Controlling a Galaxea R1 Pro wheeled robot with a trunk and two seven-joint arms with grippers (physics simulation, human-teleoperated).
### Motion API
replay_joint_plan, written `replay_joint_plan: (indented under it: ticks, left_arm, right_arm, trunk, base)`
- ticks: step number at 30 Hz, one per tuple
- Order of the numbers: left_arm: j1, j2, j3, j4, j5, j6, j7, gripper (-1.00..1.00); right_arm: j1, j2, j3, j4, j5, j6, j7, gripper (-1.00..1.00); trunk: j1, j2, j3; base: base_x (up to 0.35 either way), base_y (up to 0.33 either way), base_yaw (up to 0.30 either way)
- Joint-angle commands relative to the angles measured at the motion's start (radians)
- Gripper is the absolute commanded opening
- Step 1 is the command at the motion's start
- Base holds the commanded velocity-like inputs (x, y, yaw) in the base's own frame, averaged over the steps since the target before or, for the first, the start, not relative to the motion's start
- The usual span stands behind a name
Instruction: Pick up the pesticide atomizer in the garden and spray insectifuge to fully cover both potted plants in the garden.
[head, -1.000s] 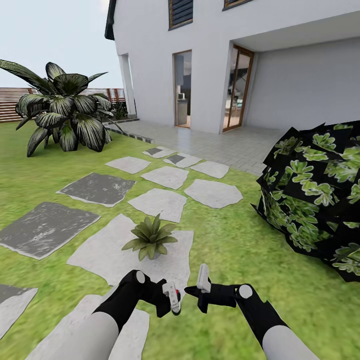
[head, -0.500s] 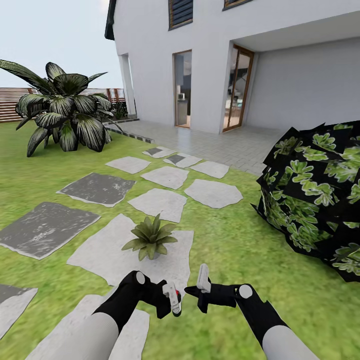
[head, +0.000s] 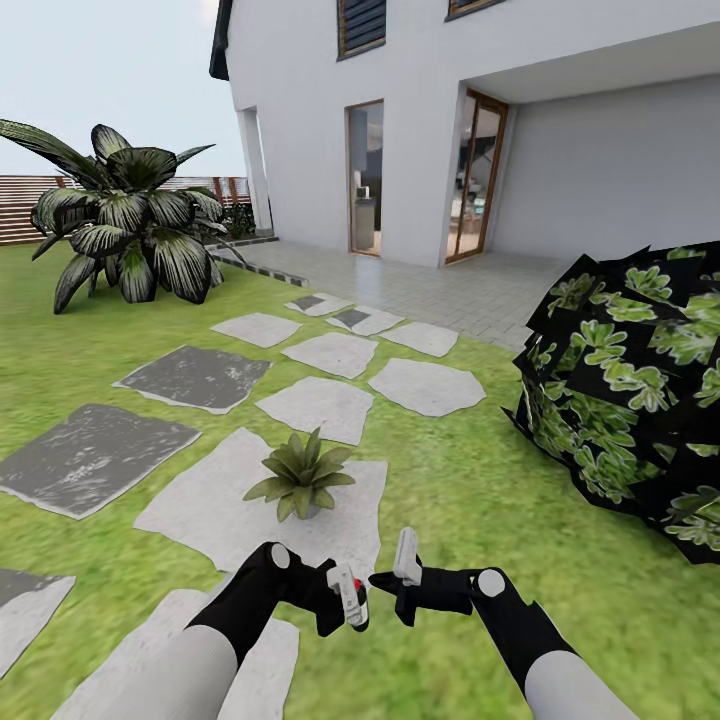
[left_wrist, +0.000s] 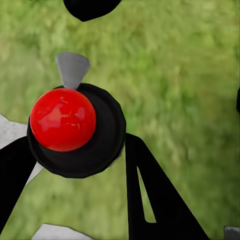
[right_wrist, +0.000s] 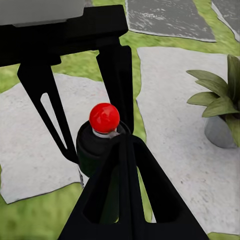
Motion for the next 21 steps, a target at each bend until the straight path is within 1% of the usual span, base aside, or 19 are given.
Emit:
replay_joint_plan:
  ticks: [1, 13, 15, 16, 17, 21]
  left_arm:
    - [0.0, 0.0, 0.0, -0.002, -0.004, 0.003, -0.004, -1.0]
    - [0.001, 0.0, 0.0, 0.0, 0.0, 0.001, -0.005, -1.0]
    - [0.002, 0.0, 0.0, 0.0, 0.011, 0.0, -0.006, -1.0]
    - [0.002, 0.0, 0.0, 0.0, 0.03, -0.001, -0.007, -1.0]
    - [0.001, 0.0, 0.0, 0.0, 0.042, -0.001, -0.008, -1.0]
    - [0.001, 0.0, 0.0, 0.0, 0.053, -0.002, -0.008, -1.0]
  right_arm:
    - [0.0, 0.0, -0.001, -0.001, 0.006, -0.003, 0.001, -1.0]
    - [0.0, 0.0, -0.001, -0.001, 0.006, -0.003, 0.001, -1.0]
    - [0.0, 0.0, -0.001, -0.001, 0.006, -0.003, 0.001, -1.0]
    - [0.0, 0.0, -0.001, -0.001, 0.006, -0.003, 0.001, -1.0]
    - [0.0, 0.0, -0.001, -0.001, 0.006, -0.003, 0.001, -1.0]
    - [0.0, 0.0, -0.001, -0.001, 0.006, -0.003, 0.001, -1.0]
  trunk:
    - [0.0, 0.0, -0.001]
    - [0.0, 0.0, -0.001]
    - [0.0, 0.0, -0.001]
    - [0.0, 0.0, -0.001]
    - [0.0, 0.0, -0.001]
    - [0.0, 0.0, -0.001]
  base:
    - [0.0, 0.0, 0.0]
    - [0.0, 0.0, 0.0]
    - [0.0, 0.0, 0.0]
    - [0.0, 0.0, 0.0]
    - [0.0, 0.0, 0.0]
    - [0.0, 0.0, 0.0]
